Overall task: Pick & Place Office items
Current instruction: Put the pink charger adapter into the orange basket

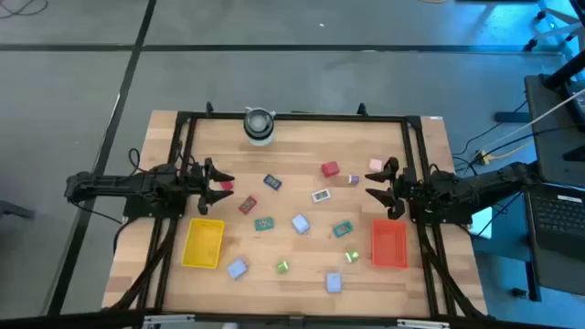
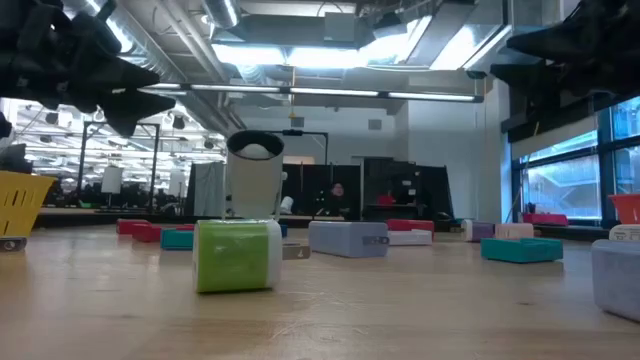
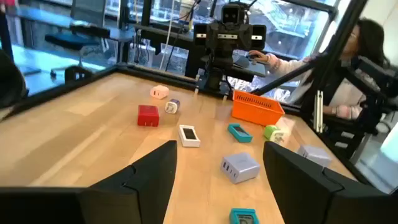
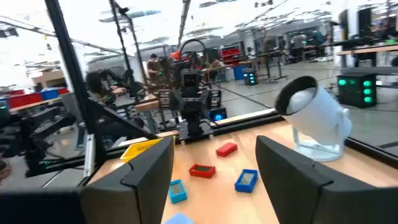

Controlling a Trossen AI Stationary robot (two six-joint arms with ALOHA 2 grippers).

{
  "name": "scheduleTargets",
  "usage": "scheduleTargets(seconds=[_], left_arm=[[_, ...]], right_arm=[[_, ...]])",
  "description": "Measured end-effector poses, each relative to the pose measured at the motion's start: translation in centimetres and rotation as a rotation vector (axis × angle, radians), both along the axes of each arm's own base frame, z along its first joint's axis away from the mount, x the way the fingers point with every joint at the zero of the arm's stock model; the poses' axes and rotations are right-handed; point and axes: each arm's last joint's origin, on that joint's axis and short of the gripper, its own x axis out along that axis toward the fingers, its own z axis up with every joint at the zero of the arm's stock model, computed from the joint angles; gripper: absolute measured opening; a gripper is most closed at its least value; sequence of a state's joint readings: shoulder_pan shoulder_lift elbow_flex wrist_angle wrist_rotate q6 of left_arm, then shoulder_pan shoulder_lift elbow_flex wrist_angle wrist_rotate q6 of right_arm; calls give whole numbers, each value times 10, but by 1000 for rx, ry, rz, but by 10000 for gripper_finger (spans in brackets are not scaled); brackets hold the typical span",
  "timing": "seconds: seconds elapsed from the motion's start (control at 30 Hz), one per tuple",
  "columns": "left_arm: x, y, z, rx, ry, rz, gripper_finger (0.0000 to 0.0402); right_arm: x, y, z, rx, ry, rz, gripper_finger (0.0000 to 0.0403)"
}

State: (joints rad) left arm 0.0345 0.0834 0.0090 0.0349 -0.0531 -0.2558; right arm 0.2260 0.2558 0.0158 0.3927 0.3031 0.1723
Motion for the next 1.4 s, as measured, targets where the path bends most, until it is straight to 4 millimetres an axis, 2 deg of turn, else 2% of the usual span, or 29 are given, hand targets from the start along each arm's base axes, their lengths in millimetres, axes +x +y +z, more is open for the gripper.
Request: scheduleTargets(seconds=[0.1,0.23,0.6,0.87,1.0,1.13,1.4], left_arm=[[0,0,1,-36,-10,9,235],[0,1,2,8,-20,28,235],[-1,6,2,57,-6,199,235],[-1,6,2,84,-4,216,235],[-1,7,5,112,-33,243,235],[-1,7,5,64,-43,243,235],[-2,8,5,56,-38,270,235]], right_arm=[[0,0,0,-6,1,-4,228],[0,0,0,-71,6,-14,228],[0,-1,-3,-96,37,-54,228],[0,-2,-3,-180,51,-107,228],[0,-2,-3,-137,46,-99,228],[0,-3,-3,-100,42,-100,228],[-1,-9,-3,-7,50,-271,232]])
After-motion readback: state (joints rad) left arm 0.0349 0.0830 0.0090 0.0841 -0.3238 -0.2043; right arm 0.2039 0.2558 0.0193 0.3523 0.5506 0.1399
